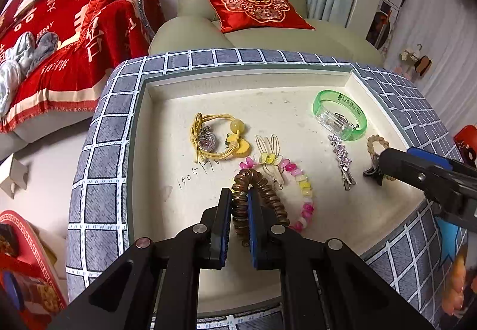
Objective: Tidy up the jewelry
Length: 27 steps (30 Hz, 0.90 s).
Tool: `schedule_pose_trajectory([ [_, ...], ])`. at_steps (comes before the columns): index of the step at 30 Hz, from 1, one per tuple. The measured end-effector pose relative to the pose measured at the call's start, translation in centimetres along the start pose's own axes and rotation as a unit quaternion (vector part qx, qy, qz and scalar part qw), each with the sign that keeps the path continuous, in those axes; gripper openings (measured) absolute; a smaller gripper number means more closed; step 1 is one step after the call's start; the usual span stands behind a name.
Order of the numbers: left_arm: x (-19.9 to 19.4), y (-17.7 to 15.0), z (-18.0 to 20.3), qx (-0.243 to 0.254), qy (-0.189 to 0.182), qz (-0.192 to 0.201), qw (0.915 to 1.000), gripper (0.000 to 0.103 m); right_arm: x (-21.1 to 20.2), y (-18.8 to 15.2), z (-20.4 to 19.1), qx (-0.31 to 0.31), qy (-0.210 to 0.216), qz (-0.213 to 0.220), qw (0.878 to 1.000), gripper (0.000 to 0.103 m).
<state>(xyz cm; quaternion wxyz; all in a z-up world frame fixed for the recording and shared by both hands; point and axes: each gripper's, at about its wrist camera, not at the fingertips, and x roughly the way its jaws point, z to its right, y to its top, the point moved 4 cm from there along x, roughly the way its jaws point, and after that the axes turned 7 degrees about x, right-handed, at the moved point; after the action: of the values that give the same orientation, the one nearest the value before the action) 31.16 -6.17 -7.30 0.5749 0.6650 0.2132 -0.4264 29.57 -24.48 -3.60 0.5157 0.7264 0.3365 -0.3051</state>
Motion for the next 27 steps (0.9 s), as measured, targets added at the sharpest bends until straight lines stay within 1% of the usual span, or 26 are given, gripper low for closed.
schedule_pose_trajectory([
  [5,-0.1,0.2,0.1,0.003,0.011,0.002,0.9999,0.027,-0.9,0.1,-0.1,0.005,0.006,0.006,1.0,0.08],
  [12,-0.2,0.4,-0.4,-0.006,0.014,0.002,0.9999,0.027,-2.0,0.6,0.2,0.011,0.012,0.016,1.0,0.08],
  [16,-0.7,0.6,-0.7,-0.009,0.02,0.013,0.9997,0.027,-2.3,0.7,0.6,0.018,0.015,0.02,1.0,0.08],
  [17,-0.8,0.7,-0.7,-0.008,0.023,0.017,0.9996,0.039,-2.4,0.8,0.7,0.019,0.014,0.021,1.0,0.08],
  [18,-1.0,0.8,-0.7,-0.007,0.027,0.021,0.9994,0.09,-2.4,0.8,0.8,0.019,0.012,0.022,0.999,0.08],
  [19,-1.3,0.9,-0.8,-0.009,0.035,0.027,0.999,0.103,-2.4,0.8,0.9,0.02,0.011,0.022,0.999,0.08],
  [20,-2.0,0.9,-0.8,-0.011,0.046,0.049,0.9977,0.103,-2.4,0.8,1.0,0.021,0.011,0.023,0.999,0.08],
  [21,-2.3,1.1,-0.8,-0.005,0.048,0.055,0.9973,0.103,-2.5,0.8,1.1,0.022,0.01,0.023,0.999,0.08],
  [23,-2.2,1.3,-0.5,0.003,0.045,0.049,0.9978,0.103,-2.6,0.9,1.2,0.023,0.009,0.026,0.999,0.08],
  [27,-2.3,1.3,-0.7,-0.004,0.046,0.049,0.9977,0.103,-2.8,0.9,1.5,0.023,0.007,0.025,0.999,0.08],
])
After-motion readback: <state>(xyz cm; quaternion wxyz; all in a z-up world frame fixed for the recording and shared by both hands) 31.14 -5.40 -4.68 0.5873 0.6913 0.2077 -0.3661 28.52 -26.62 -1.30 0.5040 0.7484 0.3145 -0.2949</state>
